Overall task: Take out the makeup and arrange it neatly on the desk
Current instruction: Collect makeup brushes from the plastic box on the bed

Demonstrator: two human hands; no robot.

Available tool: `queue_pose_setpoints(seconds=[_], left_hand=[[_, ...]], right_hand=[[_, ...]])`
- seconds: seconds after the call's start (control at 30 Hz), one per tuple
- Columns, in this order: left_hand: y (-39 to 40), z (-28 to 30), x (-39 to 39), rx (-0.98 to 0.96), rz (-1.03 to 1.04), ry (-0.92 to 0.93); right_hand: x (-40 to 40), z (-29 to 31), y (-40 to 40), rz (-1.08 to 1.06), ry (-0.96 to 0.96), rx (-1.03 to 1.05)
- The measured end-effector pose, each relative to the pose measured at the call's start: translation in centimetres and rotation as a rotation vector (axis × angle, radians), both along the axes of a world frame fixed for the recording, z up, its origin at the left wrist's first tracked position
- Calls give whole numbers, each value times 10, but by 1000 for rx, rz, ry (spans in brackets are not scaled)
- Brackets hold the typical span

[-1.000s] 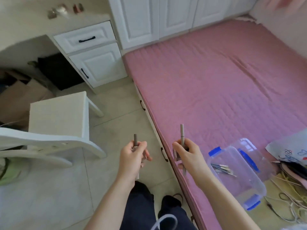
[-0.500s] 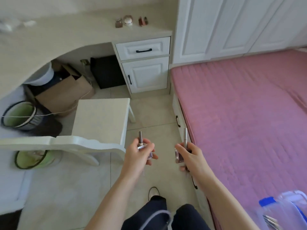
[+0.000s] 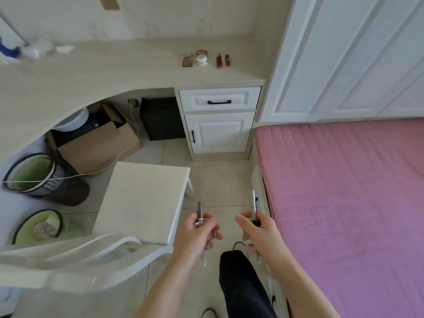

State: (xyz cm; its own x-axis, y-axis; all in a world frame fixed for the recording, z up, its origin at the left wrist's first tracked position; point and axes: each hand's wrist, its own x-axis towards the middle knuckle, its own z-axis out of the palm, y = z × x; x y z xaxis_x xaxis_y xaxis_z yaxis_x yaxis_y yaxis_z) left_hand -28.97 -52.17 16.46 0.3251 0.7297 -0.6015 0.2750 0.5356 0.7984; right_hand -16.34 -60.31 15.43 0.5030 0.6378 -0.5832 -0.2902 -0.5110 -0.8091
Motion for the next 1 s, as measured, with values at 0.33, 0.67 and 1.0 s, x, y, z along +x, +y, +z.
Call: queue_pose_setpoints(seconds=[0.33,0.67,1.0], left_hand=[[113,24,136,64,63,-48],[228,10,202,-90,235,-115],[406,3,262,-99,152,-196]], right_hand=[[141,15,127,159,-88,0],[220,12,244,124,-58,13],[272,20,399,32,-72,-4]])
